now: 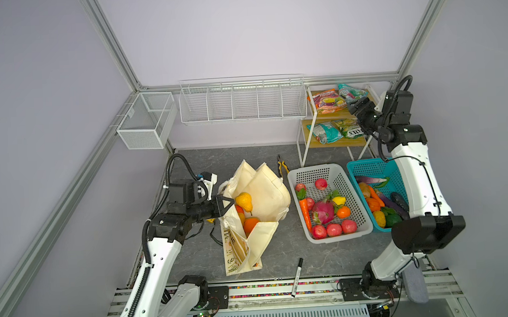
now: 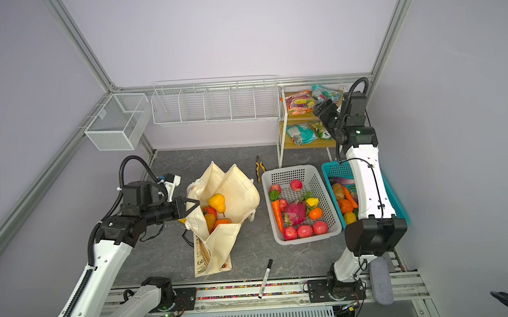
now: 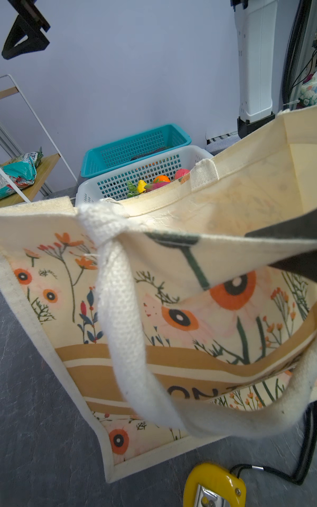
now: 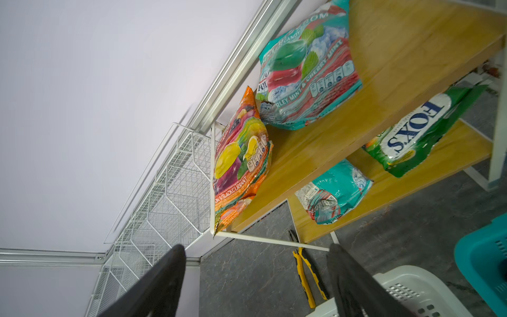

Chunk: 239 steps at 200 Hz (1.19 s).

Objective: Place the food into the grocery bag and tie it
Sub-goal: 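Raise the right gripper out of the bag toward the yellow shelf, then grasp the orange Fox's fruit candy bag on the shelf with the right gripper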

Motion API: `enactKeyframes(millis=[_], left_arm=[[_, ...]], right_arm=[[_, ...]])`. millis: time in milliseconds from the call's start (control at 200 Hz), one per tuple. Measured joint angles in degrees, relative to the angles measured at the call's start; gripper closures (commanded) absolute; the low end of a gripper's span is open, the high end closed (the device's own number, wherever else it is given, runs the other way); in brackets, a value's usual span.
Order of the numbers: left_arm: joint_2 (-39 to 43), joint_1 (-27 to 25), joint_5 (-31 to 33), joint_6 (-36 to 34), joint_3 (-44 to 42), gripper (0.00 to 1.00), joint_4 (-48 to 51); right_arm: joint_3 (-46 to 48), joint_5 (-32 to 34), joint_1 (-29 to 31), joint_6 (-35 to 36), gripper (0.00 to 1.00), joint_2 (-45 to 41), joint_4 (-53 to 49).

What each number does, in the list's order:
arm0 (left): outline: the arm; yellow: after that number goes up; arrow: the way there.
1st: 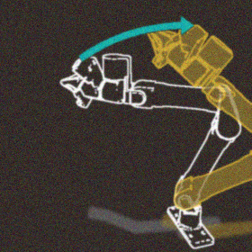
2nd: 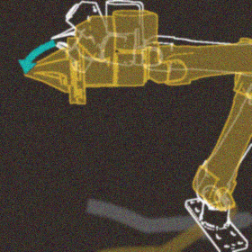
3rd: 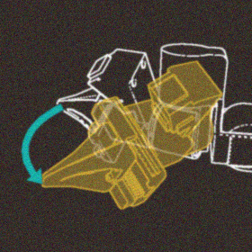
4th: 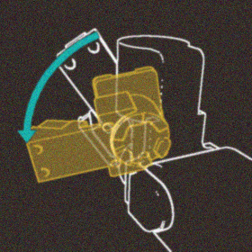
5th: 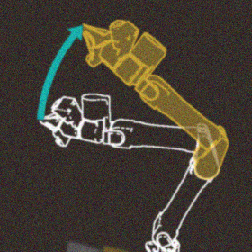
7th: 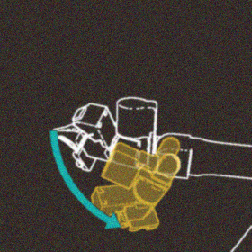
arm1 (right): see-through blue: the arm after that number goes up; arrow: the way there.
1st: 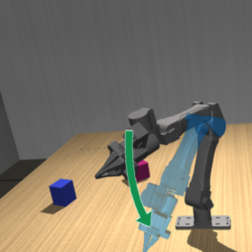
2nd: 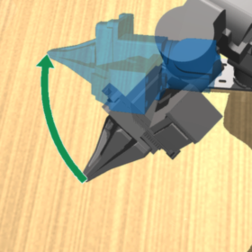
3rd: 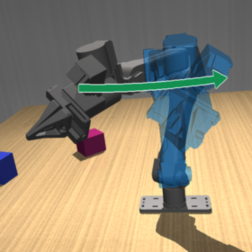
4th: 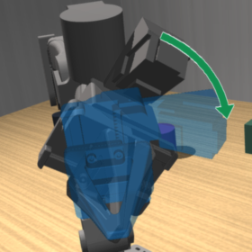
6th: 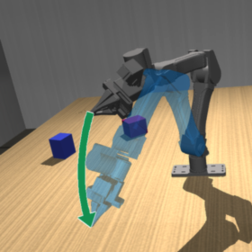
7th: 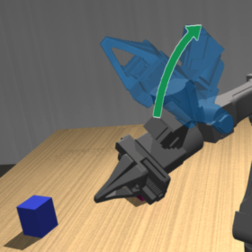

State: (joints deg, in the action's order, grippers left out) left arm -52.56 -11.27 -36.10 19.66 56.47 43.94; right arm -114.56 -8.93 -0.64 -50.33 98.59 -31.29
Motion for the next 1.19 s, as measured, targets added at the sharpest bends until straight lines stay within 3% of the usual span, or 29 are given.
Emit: enactKeyframes(millis=[490,860,935,1015,1195], left_arm=[[0.00,-0.81,0.02,0.00,0.00,1.00,-0.42],[0.00,-1.18,0.02,0.00,0.00,1.00,-0.46],[0.00,-1.22,0.04,0.00,0.00,1.00,-0.46],[0.00,-1.29,0.04,-0.02,0.00,1.00,-0.48],[0.00,-1.55,0.04,-0.02,0.00,1.00,-0.52]], right_arm=[[-16.09,-3.13,2.99,-5.40,0.32,15.34,1.49],[-21.86,-1.22,3.65,-7.39,0.26,20.87,0.96],[-22.51,-0.92,3.76,-7.80,0.32,21.53,0.90],[-22.82,-0.70,3.80,-8.20,0.47,21.94,0.74],[-23.10,-0.11,3.80,-9.38,0.70,22.84,0.74]])
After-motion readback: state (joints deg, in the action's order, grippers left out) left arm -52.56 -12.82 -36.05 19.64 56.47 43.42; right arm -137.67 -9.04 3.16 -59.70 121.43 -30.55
